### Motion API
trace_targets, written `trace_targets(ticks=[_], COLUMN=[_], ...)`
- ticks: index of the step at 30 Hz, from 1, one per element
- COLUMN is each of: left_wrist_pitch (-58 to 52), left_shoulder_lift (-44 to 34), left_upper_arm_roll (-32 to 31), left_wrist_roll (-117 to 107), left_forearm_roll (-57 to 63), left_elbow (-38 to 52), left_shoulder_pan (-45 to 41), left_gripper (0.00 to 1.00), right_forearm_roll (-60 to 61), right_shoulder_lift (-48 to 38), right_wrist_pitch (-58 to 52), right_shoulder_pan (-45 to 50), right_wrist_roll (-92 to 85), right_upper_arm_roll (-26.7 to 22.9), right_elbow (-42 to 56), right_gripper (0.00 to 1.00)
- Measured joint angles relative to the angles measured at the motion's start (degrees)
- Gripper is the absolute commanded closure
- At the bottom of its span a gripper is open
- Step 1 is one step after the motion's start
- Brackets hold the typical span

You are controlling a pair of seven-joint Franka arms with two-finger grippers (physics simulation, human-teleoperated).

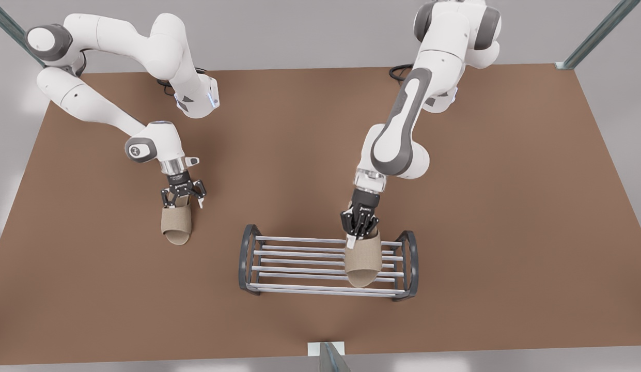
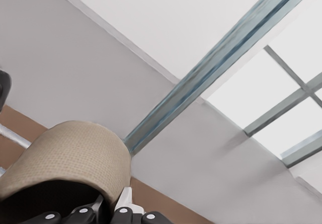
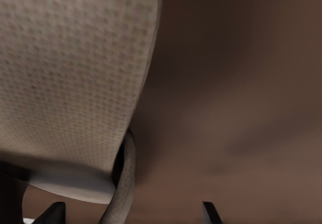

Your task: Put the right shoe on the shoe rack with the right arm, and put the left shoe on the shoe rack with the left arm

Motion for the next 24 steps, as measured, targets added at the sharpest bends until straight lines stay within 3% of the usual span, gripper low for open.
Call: trace_targets(ticks=[11, 12, 14, 15, 16, 23, 24], left_wrist_pitch=[1.7, 1.84, 2.02, 2.1, 2.17, 2.46, 2.47], left_shoulder_lift=[7.04, 7.12, 7.39, 7.48, 7.52, 7.57, 7.53], left_upper_arm_roll=[-0.1, -0.1, -0.08, -0.06, -0.04, -0.02, -0.02], left_wrist_roll=[0.0, 0.0, 0.0, 0.0, 0.0, 0.0, 0.0], left_forearm_roll=[-0.3, -0.3, -0.34, -0.36, -0.36, -0.33, -0.27], left_elbow=[3.84, 3.9, 3.95, 3.96, 3.96, 3.97, 3.97], left_shoulder_pan=[2.36, 2.41, 2.52, 2.58, 2.65, 2.74, 2.7], left_gripper=[0.79, 0.75, 0.5, 0.04, 0.0, 0.0, 0.0], right_forearm_roll=[0.0, 0.0, 0.0, 0.0, -0.03, -0.4, -0.42], right_shoulder_lift=[0.35, 0.33, 0.32, 0.31, 0.31, 0.33, 0.36], right_wrist_pitch=[0.01, 0.01, 0.0, -0.03, -0.07, -0.31, -0.33], right_shoulder_pan=[1.37, 1.39, 1.43, 1.41, 1.32, 1.39, 1.46], right_wrist_roll=[-0.04, -0.04, -0.05, -0.06, -0.06, 1.15, 1.36], right_upper_arm_roll=[0.06, 0.04, 0.01, 0.0, 0.0, 0.09, 0.14], right_elbow=[1.73, 1.83, 1.98, 2.0, 2.02, 2.59, 2.72], right_gripper=[0.0, 0.0, 0.0, 0.0, 0.0, 0.0, 0.05])
